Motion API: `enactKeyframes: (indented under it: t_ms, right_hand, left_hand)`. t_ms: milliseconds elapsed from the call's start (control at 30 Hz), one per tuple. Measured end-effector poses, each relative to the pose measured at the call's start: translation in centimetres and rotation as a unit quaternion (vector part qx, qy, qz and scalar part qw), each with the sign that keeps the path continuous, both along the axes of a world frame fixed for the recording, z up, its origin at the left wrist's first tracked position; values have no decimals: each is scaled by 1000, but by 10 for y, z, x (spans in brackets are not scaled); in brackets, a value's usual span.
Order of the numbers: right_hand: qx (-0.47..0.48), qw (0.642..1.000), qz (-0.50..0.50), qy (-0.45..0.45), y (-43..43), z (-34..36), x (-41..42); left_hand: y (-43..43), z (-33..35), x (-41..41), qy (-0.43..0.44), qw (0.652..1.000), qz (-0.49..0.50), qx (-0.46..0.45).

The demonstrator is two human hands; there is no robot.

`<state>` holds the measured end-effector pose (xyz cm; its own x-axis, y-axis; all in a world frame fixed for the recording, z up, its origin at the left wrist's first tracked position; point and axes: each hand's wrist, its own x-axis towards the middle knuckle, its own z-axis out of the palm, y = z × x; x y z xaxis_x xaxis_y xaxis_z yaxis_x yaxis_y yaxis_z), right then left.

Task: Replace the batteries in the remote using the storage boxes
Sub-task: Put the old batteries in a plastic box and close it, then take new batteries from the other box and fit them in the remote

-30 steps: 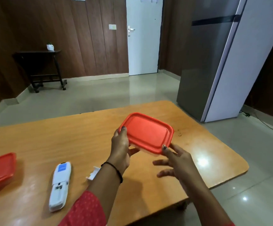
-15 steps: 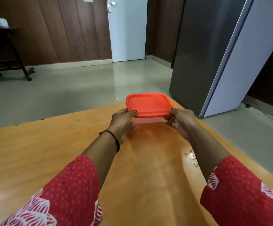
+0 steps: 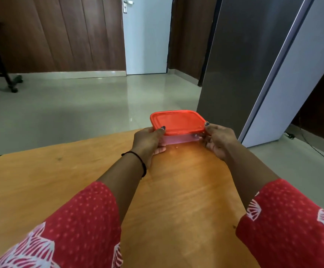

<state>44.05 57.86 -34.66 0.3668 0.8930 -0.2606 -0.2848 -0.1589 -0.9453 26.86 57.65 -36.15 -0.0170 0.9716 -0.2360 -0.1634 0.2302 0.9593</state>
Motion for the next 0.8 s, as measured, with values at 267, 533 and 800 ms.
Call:
enactKeyframes:
  t_ms: [267,533,800]
  right_hand:
    - [6,980,-175,-92,-31,2,-30]
    - [103,993,-60,-10,-132,52,-122]
    - [160,983,68,59,-298,128,-225]
  left_hand:
    - [-38,9,-5,-4,998,42,-43]
    - [-126,76,-57,-10,996,77,46]
    - [-311,157,-161,40,983,113,136]
